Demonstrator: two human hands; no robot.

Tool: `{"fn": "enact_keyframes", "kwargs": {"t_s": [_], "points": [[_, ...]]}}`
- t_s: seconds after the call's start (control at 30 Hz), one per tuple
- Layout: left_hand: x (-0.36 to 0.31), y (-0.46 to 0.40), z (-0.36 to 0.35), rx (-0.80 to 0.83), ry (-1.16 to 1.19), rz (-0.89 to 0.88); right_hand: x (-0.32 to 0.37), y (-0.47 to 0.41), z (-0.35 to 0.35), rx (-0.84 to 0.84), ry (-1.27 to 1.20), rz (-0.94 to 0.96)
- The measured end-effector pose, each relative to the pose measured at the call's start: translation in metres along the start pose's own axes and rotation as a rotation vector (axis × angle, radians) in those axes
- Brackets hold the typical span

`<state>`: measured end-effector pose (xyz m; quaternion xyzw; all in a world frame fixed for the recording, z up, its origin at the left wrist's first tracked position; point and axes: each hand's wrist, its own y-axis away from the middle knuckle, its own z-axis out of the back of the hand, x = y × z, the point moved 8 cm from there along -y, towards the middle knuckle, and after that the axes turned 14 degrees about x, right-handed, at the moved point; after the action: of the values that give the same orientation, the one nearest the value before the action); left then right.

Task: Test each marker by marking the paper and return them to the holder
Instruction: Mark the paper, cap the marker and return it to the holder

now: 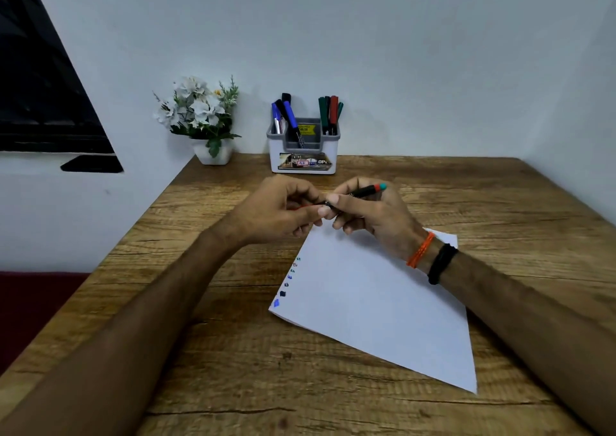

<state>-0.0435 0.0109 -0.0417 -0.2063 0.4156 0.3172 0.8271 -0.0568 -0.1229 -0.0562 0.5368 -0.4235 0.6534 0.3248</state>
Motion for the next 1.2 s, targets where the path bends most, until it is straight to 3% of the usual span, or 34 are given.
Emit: {"fn": "enact_keyframes", "kwargs": {"t_s": [0.17, 0.37, 0.67, 1.2], "points": [[-0.013, 0.000, -0.005, -0.015, -0.345, -0.038, -0.002, -0.002, 0.000, -0.007, 0.032, 0.021], [-0.016, 0.000, -0.009, -0.026, -0.460, -0.122, -0.010, -0.004, -0.007, 0.042, -0.076, 0.030], [-0.013, -0.003, -0.009, -0.012, -0.444, -0.134, -0.016, -0.009, -0.007, 0.070, -0.220, 0.037], [-0.017, -0.003, -0.012, 0.042, -0.332, -0.135, -0.011, -0.006, -0.006, 0.072, -0.182, 0.072]]}}
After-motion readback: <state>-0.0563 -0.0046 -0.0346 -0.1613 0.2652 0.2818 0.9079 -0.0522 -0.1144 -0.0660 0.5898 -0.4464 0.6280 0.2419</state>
